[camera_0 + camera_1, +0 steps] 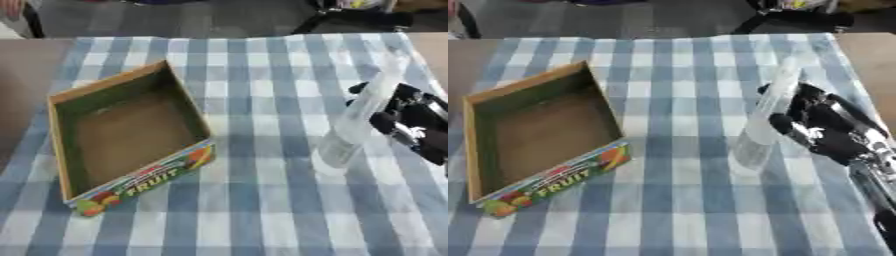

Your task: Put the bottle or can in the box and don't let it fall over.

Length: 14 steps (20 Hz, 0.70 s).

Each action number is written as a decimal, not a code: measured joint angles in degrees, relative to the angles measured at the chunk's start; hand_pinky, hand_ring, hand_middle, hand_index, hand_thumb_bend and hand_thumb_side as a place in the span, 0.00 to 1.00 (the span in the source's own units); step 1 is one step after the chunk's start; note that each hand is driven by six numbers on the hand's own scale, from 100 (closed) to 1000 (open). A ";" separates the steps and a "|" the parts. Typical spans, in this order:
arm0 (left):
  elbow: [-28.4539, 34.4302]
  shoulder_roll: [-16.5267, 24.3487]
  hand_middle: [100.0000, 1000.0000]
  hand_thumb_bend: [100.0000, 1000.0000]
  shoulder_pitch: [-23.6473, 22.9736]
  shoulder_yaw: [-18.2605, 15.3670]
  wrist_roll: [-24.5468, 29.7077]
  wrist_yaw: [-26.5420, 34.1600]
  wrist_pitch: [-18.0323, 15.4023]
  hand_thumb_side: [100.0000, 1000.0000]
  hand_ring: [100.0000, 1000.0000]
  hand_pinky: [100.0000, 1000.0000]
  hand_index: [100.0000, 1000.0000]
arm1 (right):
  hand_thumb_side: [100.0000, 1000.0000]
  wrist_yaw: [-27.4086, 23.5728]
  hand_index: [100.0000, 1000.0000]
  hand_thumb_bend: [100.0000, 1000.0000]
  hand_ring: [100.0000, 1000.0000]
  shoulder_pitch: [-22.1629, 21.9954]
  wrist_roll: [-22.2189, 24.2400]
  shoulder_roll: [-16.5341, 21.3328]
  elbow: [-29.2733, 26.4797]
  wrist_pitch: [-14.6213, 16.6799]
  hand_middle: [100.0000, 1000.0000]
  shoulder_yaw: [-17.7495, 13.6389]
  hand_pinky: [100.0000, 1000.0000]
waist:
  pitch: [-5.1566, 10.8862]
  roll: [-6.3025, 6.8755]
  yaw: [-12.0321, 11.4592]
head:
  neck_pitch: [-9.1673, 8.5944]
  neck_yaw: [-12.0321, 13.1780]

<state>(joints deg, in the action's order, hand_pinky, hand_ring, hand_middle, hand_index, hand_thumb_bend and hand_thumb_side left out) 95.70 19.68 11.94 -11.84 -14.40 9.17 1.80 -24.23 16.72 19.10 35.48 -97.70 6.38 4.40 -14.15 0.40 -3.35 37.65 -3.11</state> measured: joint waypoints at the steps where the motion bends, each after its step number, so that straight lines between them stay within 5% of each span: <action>1: 0.00 0.00 0.67 0.73 0.02 0.00 0.01 0.02 0.00 0.49 0.47 0.85 0.75 | 0.28 0.12 0.80 0.30 0.80 0.13 0.08 -0.04 0.01 -0.09 0.81 0.16 0.74 | -0.01 0.00 -0.01 | -0.01 -0.01; 14: 0.00 0.00 0.67 0.73 0.17 0.02 0.32 0.17 0.11 0.49 0.47 0.85 0.75 | 0.25 1.32 0.78 0.29 0.79 2.03 0.90 -1.50 0.24 -0.95 0.79 1.32 0.73 | -0.25 0.00 -0.27 | -0.44 -0.07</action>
<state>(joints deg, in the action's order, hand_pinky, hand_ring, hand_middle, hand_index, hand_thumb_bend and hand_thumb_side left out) 95.70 19.68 12.10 -11.82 -14.07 9.34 1.91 -22.91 18.74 20.00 33.98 -97.46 5.43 5.73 -14.40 0.40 -3.62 37.21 -3.18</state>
